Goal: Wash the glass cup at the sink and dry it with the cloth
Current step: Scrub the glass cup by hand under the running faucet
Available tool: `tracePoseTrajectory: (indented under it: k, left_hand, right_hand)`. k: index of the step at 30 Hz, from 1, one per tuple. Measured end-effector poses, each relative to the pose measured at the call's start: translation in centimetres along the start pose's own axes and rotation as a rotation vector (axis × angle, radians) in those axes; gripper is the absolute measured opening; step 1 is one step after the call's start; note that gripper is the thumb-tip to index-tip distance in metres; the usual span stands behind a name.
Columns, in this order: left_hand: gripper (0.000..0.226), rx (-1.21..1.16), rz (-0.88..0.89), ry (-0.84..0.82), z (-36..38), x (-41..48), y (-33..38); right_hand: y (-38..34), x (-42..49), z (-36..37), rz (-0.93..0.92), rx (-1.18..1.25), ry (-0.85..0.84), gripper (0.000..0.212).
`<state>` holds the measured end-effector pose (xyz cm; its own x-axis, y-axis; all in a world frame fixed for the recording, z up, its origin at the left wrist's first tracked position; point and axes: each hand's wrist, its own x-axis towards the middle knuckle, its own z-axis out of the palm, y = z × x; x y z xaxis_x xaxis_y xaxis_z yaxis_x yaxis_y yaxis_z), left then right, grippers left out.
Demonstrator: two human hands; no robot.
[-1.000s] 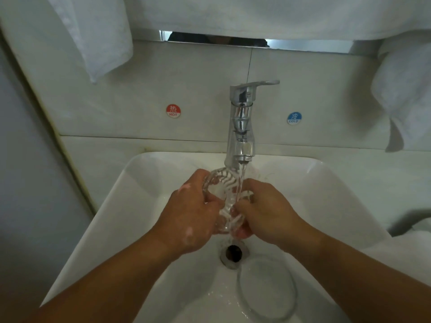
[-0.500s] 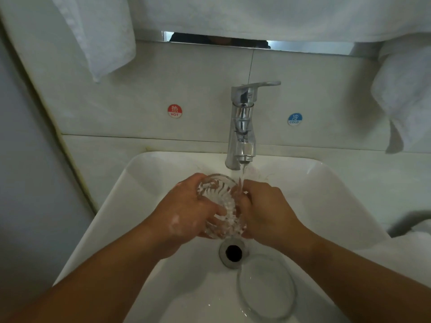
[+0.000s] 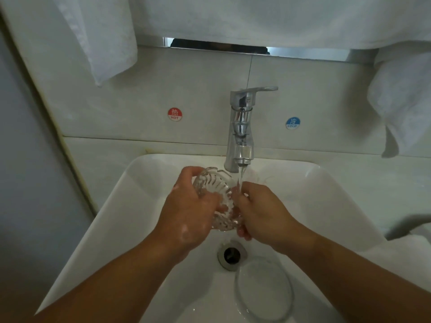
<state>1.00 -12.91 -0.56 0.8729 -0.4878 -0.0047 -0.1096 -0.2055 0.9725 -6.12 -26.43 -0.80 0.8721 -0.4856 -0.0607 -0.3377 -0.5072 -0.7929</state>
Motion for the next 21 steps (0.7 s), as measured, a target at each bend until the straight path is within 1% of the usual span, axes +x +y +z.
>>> tracePoseTrajectory:
  k: [1,2,4,5,6,7,9,10,12,13,14,15,16,18,19,20,21]
  left_hand:
    - [0.039,0.072,0.047,0.021,0.1,-0.1,0.0]
    - [0.036,0.131,0.076,-0.001,0.1,-0.1,0.0]
    - [0.032,0.173,0.046,-0.124,-0.4,0.2,0.1]
    - [0.03,0.147,0.001,-0.194,-0.6,0.3,0.3]
    - [0.029,0.097,-0.046,-0.249,-0.9,0.3,0.5]
    - [0.029,0.035,-0.086,-0.269,-1.0,0.4,0.6]
    - [0.035,-0.087,-0.129,-0.213,-0.9,0.3,0.6]
    - [0.038,-0.13,-0.114,-0.161,-0.6,0.1,0.5]
    - [0.045,-0.132,-0.033,-0.072,0.1,-0.2,0.2]
    - [0.049,-0.114,-0.001,-0.056,0.3,-0.3,0.0]
    - [0.049,-0.102,0.011,-0.063,0.5,-0.3,0.0]
    - [0.047,-0.109,0.001,-0.087,0.4,-0.3,0.2]
    - [0.043,-0.126,-0.027,-0.121,0.3,-0.2,0.4]
    - [0.039,-0.157,-0.099,-0.188,-0.1,-0.1,0.9]
    - [0.04,-0.165,-0.127,-0.208,-0.3,0.0,1.0]
    - [0.041,-0.169,-0.137,-0.209,-0.3,-0.1,1.0]
    - [0.041,-0.171,-0.125,-0.186,-0.3,-0.2,0.9]
  right_hand:
    - [0.1,-0.1,0.0,0.004,0.039,-0.04,0.023]
    - [0.4,-0.1,-0.2,-0.028,-0.027,-0.058,0.023]
    - [1.0,0.1,-0.3,-0.12,-0.285,-0.039,0.022]
    - [1.0,0.1,-0.4,-0.147,-0.384,-0.01,0.023]
    - [0.9,0.2,-0.4,-0.159,-0.434,0.026,0.024]
    - [0.7,0.2,-0.3,-0.164,-0.45,0.065,0.027]
    - [0.3,0.4,0.0,-0.149,-0.42,0.119,0.029]
    - [0.2,0.4,0.1,-0.121,-0.354,0.126,0.028]
    - [-0.1,0.1,0.0,-0.003,-0.076,0.057,0.022]
    - [-0.2,-0.2,-0.3,0.055,0.086,-0.008,0.02]
    - [-0.3,-0.4,-0.6,0.071,0.177,-0.064,0.019]
    - [-0.2,-0.6,-0.8,0.054,0.147,-0.082,0.019]
    - [0.0,-0.6,-1.0,0.017,0.044,-0.057,0.02]
    - [0.2,-0.3,-1.2,-0.074,-0.261,0.043,0.026]
    - [0.2,-0.3,-1.2,-0.093,-0.341,0.08,0.03]
    - [0.1,-0.2,-1.0,-0.088,-0.344,0.095,0.032]
    - [0.1,-0.3,-0.8,-0.059,-0.264,0.087,0.033]
